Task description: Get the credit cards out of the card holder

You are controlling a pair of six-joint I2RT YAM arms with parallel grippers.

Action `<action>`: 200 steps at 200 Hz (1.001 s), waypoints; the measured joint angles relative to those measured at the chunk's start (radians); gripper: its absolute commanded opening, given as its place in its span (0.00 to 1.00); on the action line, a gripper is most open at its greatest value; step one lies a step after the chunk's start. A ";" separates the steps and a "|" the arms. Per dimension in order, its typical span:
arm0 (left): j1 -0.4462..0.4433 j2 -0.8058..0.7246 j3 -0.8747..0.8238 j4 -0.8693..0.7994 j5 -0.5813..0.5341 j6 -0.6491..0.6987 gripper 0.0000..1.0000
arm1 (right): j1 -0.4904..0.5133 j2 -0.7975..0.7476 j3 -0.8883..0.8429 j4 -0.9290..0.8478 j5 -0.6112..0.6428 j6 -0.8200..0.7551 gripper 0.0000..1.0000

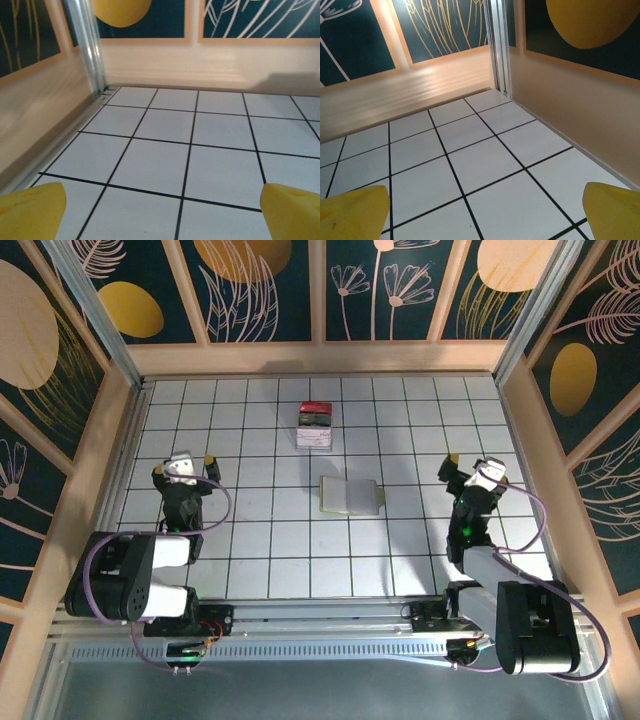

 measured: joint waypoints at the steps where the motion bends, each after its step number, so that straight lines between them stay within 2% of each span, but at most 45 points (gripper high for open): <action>1: 0.000 0.002 0.000 0.001 0.001 0.000 0.99 | -0.002 0.000 -0.001 0.002 -0.002 0.000 0.99; 52: 0.001 0.050 -0.003 0.080 0.055 0.008 0.99 | -0.040 0.024 -0.038 0.112 -0.090 0.000 0.99; 68: 0.001 0.095 -0.016 0.158 0.041 0.006 0.99 | -0.046 0.057 -0.040 0.143 -0.109 0.000 0.99; 104: 0.002 0.123 0.001 0.138 -0.012 -0.010 0.99 | -0.049 0.132 -0.040 0.192 -0.153 0.000 0.99; 172: 0.014 0.123 0.016 0.132 -0.037 -0.028 0.99 | -0.066 0.346 -0.037 0.360 -0.276 -0.009 0.99; 200: 0.014 0.123 0.016 0.132 -0.037 -0.029 0.99 | -0.068 0.481 0.001 0.426 -0.325 -0.012 0.99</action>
